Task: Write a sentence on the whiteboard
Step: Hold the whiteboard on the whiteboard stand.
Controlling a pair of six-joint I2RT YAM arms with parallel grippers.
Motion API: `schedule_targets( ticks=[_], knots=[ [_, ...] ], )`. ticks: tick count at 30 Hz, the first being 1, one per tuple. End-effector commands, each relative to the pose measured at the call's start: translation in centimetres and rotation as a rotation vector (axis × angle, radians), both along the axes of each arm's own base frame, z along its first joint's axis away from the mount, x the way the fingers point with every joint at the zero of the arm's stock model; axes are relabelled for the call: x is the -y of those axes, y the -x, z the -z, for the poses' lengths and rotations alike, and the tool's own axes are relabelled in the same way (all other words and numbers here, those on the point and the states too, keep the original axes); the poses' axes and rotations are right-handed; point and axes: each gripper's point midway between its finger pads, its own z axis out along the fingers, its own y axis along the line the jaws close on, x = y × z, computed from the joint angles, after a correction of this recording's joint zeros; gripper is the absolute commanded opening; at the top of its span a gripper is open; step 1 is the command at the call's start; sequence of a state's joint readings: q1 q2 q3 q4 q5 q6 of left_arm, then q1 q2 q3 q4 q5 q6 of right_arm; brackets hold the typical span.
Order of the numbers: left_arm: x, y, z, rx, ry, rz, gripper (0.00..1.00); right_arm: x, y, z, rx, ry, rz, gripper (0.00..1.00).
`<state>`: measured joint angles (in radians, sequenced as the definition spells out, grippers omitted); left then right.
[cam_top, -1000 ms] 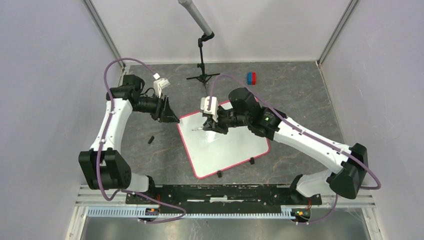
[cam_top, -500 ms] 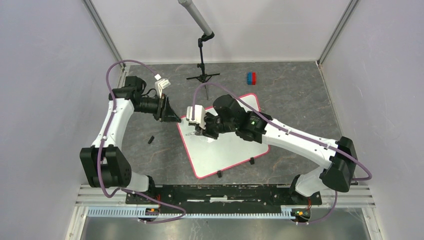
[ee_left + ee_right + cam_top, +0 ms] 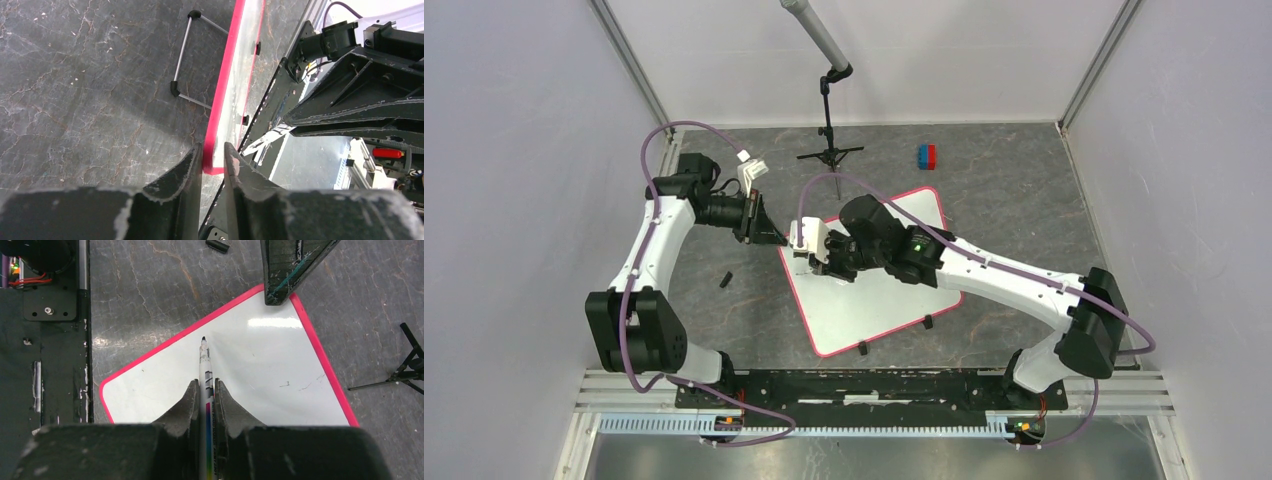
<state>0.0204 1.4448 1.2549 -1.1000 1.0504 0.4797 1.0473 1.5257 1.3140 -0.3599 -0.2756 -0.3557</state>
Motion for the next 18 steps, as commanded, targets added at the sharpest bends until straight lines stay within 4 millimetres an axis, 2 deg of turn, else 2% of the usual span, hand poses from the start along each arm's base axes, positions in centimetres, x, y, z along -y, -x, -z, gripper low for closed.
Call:
schedule_targets(
  ticks=[1, 12, 18],
  knots=[
    [0.5, 0.0, -0.4, 0.019, 0.032, 0.019, 0.26, -0.7, -0.7, -1.6, 0.046, -0.034, 0.010, 0.00],
    [0.5, -0.1, -0.2, 0.018, 0.028, 0.021, 0.04, -0.8, -2.0, -1.2, 0.084, -0.010, 0.048, 0.00],
    [0.5, -0.1, -0.1, 0.017, 0.026, 0.022, 0.02, -0.8, -3.1, -2.1, 0.122, -0.016, 0.084, 0.00]
  ],
)
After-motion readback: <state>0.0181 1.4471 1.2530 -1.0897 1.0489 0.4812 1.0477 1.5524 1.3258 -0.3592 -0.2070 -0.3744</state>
